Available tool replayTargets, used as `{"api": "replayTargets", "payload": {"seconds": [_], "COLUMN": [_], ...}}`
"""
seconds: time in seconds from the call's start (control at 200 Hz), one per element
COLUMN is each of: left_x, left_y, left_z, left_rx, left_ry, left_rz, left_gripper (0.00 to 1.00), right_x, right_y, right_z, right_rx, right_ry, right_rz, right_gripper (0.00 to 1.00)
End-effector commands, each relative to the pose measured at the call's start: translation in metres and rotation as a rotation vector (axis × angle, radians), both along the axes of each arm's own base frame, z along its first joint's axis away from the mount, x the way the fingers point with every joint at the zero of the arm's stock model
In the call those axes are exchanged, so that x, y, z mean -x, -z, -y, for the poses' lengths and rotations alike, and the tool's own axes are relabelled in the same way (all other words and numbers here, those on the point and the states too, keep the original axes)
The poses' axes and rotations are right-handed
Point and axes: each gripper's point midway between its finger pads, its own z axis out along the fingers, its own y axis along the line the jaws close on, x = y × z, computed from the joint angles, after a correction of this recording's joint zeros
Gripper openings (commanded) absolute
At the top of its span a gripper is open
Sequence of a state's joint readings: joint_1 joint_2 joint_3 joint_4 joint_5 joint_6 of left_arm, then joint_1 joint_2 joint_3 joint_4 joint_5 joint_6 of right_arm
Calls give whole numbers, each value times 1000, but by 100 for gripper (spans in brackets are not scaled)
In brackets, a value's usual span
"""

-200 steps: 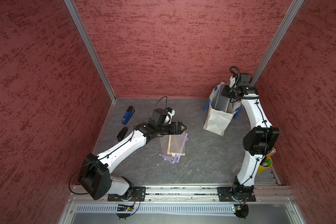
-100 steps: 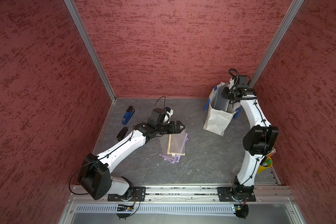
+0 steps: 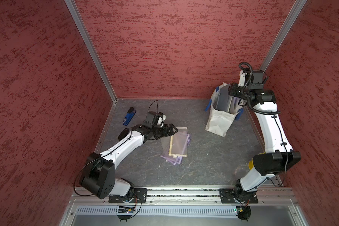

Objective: Put the pencil pouch into the canvas bag
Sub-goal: Place the pencil pouch in the canvas bag, then pick up the pencil pouch.

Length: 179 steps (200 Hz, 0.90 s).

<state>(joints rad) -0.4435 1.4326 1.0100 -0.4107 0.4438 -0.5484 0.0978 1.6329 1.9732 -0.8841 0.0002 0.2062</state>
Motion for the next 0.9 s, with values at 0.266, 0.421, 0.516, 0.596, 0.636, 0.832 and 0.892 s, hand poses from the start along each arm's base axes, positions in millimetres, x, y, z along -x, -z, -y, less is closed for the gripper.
{"api": "replayTargets", "payload": {"seconds": [0.266,0.421,0.516,0.596,0.636,0.832,0.892], "left_x": [-4,-3,-2,-3,-3,2,5], "left_y": [52,70,80,87,89,100,102], "left_z": [1,3,4,6,7,14,15], "left_rx": [12,19,21,25,25,32,38], "left_ry": [23,29,26,22,20,16,11], "left_rz": [-83,-116,-139,-151,-157,-182,-189], "left_gripper": [84,79,78,77,77,76,76], "right_x": [70,85,90,94,96,105,108], "right_y": [166,226,255,272,280,312,317], "right_z": [-178,-219,-231,-238,-240,-242,-243], "right_rx": [-338,-431,-457,-480,-494,-474,-482], "right_ry": [-323,-399,-419,-439,-443,-437,-443], "right_rz": [-325,-416,-461,-490,-503,-570,-575], "right_gripper": [51,51,51,50,50,49,49]}}
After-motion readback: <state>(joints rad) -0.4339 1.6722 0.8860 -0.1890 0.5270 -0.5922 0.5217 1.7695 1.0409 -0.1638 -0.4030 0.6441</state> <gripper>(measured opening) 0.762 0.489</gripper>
